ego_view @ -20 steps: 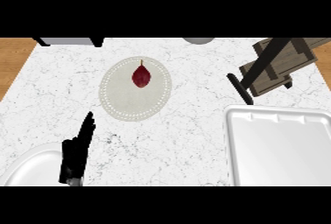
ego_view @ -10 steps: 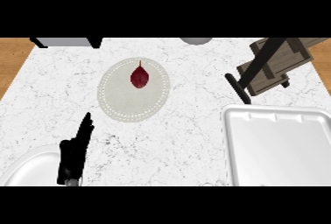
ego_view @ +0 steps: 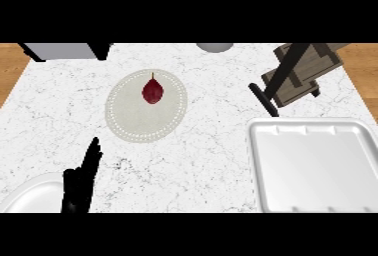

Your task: Pick the cupcake from the tray and place it in the tiered basket

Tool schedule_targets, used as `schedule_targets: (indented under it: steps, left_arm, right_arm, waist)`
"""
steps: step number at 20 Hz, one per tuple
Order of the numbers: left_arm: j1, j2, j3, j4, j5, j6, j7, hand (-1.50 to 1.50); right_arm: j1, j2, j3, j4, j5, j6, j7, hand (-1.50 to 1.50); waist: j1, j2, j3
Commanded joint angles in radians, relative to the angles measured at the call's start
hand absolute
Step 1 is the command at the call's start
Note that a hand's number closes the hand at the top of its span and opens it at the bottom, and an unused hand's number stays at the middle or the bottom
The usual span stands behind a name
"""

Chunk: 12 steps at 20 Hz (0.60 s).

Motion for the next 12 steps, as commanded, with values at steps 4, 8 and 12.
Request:
schedule_targets:
  steps: [4,8,12]
  left_arm:
    - [-0.027,0.011,0.027,0.009,0.000,0.016,0.027,0.00]
    - [0.025,0.009,0.021,-0.021,0.017,-0.002,0.017,0.00]
    - [0.019,-0.015,0.016,-0.030,0.018,0.016,0.031,0.00]
  right_arm:
    - [0.138,-0.086,-0.127,-0.404,-0.141,0.348,0.105,-1.50]
    - [0.200,-0.120,-0.243,-0.579,-0.260,0.560,0.130,-1.50]
    - [0.244,-0.138,-0.401,-0.686,-0.405,0.719,0.140,-1.50]
  waist:
    - [-0.036,-0.007,0.000]
    - [-0.050,-0.015,0.001]
    - [-0.059,-0.017,0.002]
